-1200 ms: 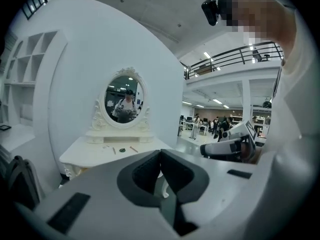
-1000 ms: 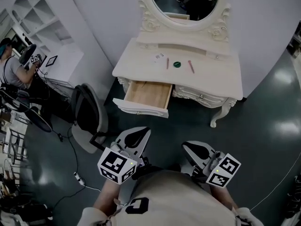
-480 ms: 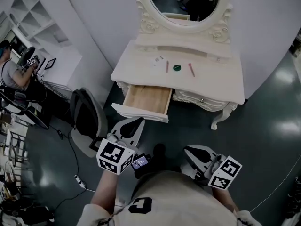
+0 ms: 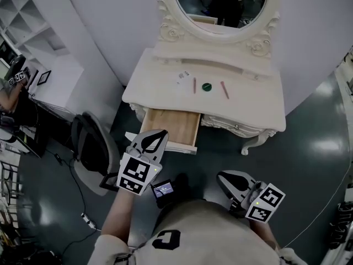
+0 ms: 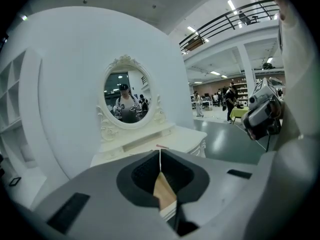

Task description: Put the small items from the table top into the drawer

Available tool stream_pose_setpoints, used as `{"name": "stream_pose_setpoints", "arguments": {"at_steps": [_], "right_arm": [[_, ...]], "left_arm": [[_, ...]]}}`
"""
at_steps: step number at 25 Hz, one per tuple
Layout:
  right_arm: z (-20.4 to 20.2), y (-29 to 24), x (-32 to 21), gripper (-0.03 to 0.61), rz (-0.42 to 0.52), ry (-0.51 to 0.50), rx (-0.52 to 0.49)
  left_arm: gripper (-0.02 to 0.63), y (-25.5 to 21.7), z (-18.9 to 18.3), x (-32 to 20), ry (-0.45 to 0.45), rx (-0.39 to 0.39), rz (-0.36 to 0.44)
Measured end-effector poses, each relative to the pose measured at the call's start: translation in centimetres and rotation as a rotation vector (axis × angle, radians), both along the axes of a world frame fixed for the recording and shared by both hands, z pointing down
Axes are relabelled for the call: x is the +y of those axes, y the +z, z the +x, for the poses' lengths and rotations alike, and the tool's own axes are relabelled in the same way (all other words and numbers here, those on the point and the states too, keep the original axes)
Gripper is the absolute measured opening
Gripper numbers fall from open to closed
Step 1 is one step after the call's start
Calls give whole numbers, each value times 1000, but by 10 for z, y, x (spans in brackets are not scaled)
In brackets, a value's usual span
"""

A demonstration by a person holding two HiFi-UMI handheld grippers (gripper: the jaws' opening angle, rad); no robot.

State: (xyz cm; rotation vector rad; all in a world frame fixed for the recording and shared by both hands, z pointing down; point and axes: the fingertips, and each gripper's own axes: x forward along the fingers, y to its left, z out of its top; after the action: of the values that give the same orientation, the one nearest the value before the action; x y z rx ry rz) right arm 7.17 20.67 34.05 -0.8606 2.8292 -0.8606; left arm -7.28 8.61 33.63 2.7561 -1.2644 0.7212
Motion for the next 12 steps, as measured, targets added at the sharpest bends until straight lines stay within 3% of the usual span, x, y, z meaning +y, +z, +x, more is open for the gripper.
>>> {"name": "stream_pose_setpoints", "arguments": {"at_steps": [12], "right_arm": [[-74,4,-78,29,-47,-11,78]], "left_arm": [[57,26,-56,-90,43,-13,-18]]}}
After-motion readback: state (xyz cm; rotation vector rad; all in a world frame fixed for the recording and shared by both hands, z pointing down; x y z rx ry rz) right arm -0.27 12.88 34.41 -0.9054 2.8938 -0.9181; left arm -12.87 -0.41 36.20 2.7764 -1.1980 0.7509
